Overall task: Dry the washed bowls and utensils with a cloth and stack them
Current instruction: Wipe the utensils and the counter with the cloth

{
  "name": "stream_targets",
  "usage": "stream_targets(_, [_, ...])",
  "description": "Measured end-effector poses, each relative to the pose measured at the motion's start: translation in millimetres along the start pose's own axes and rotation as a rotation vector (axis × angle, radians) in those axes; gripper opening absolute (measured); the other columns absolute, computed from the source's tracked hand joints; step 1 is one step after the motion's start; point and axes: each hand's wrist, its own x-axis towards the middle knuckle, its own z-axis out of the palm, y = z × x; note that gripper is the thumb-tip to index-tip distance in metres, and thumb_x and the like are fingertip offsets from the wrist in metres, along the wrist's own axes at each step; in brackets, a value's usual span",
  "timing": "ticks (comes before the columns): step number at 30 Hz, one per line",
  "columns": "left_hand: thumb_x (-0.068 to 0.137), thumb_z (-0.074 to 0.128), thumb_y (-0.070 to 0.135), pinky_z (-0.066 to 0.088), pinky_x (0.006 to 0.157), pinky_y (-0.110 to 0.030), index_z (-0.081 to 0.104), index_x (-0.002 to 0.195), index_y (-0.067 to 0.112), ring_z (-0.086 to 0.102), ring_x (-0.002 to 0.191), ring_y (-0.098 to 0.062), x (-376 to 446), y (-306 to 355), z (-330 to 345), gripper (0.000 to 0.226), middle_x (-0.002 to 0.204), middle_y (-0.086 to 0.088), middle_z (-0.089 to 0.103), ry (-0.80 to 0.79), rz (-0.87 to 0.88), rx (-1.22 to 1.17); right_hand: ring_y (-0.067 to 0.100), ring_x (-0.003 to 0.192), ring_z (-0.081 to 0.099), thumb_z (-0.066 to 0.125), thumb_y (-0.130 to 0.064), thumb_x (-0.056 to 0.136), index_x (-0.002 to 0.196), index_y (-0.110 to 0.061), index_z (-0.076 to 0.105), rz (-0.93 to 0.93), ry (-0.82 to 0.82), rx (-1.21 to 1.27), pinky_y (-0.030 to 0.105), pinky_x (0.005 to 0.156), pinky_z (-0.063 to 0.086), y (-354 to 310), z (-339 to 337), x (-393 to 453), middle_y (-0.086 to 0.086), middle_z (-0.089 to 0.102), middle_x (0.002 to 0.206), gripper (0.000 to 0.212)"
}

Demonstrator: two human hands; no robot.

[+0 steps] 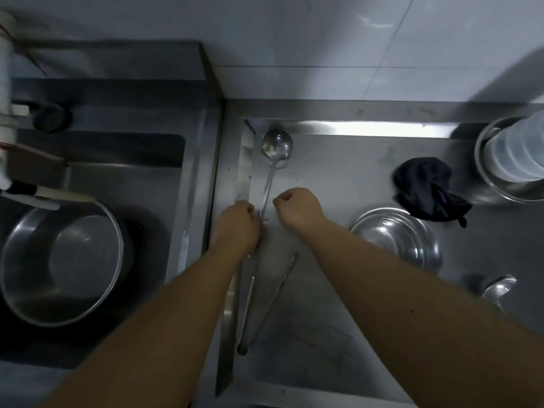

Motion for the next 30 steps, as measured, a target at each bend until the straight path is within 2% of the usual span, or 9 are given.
stream_targets(5, [0.103,0.05,0.02,0.044,0.069,-0.031,0.071,0.097,0.014,0.063,0.083,-0.022,27.3,-0.1,7.9,0.022,0.097,-0.005,0.072,-0.016,-0.032,0.006,0.017,0.053,0.042,0.06,-0.01,0.092,0.054,-0.016,0.039,0.055,0.034,0.003,0.03,0.051,0.031,-13.3,16.2,28.3,0.001,0.039,0.053,0.044])
stream_targets(11, [0.1,0.053,0.014,0.036,0.054,-0.026,0.076,0.088,0.017,0.066,0.078,-0.021,40.1,5.7,7.7,0.026,0.086,-0.003,0.072,-0.104,-0.012,0.026,0.022,0.055,0.049,0.061,-0.012,0.091,0.054,-0.013,0.045,0.11,0.028,0.083,0.03,0.056,0.038,-18.4,26.8,40.4,0.003,0.048,0.053,0.04])
stream_targets(15, [0.098,0.057,0.019,0.053,0.071,-0.031,0.08,0.101,0.022,0.067,0.084,-0.019,42.0,7.7,1.2,0.024,0.096,0.0,0.076,-0.101,-0.006,-0.095,0.024,0.055,0.05,0.06,-0.005,0.082,0.053,-0.012,0.052,0.1,0.032,0.128,0.034,0.055,0.041,-21.8,26.0,40.4,0.008,0.05,0.053,0.031])
stream_targets(18, [0.096,0.059,0.019,0.059,0.09,-0.039,0.078,0.116,0.019,0.072,0.1,-0.02,34.7,13.0,-7.8,0.027,0.113,0.0,0.077,-0.066,-0.002,-0.197,0.032,0.066,0.07,0.063,-0.005,0.08,0.056,-0.01,0.064,0.097,0.051,0.241,0.045,0.064,0.06,-21.3,20.8,37.0,0.012,0.068,0.063,0.024])
stream_targets(20, [0.097,0.06,0.019,0.058,0.095,-0.038,0.076,0.122,0.019,0.071,0.107,-0.019,27.0,17.9,-13.3,0.03,0.122,0.001,0.075,-0.051,-0.005,-0.231,0.034,0.075,0.075,0.065,-0.007,0.081,0.064,-0.012,0.072,0.103,0.057,0.326,0.053,0.073,0.065,-20.8,14.8,30.7,0.012,0.074,0.07,0.019])
stream_targets(25, [0.1,0.059,0.021,0.048,0.073,-0.017,0.075,0.124,0.022,0.064,0.098,-0.009,-0.3,40.6,-18.8,0.029,0.121,0.007,0.074,-0.026,0.043,-0.222,0.036,0.08,0.075,0.069,-0.016,0.084,0.072,-0.014,0.076,0.049,0.097,0.426,0.057,0.078,0.064,-17.8,-13.9,2.9,0.011,0.074,0.075,0.014])
stream_targets(26, [0.1,0.059,0.021,0.052,0.075,-0.019,0.074,0.124,0.022,0.065,0.097,-0.009,-8.4,46.4,-17.8,0.028,0.12,0.007,0.074,-0.027,0.049,-0.242,0.036,0.082,0.075,0.069,-0.013,0.088,0.075,-0.013,0.077,0.045,0.107,0.436,0.056,0.08,0.064,-14.7,-21.2,-4.7,0.013,0.075,0.077,0.015])
stream_targets(28, [0.098,0.062,0.022,0.06,0.089,-0.035,0.074,0.122,0.022,0.07,0.102,-0.015,-27.1,58.3,-12.1,0.027,0.119,0.004,0.075,-0.036,0.048,-0.289,0.034,0.083,0.075,0.07,-0.009,0.091,0.08,-0.01,0.078,0.049,0.123,0.461,0.053,0.083,0.064,-3.7,-35.2,-21.0,0.016,0.076,0.081,0.013])
stream_targets(30, [0.095,0.067,0.024,0.058,0.098,-0.041,0.075,0.12,0.022,0.07,0.107,-0.018,-47.7,69.7,1.0,0.026,0.119,0.002,0.075,-0.055,0.047,-0.276,0.029,0.073,0.071,0.072,-0.006,0.09,0.078,-0.007,0.077,0.03,0.136,0.475,0.051,0.08,0.064,15.8,-49.1,-38.3,0.018,0.074,0.078,0.013])
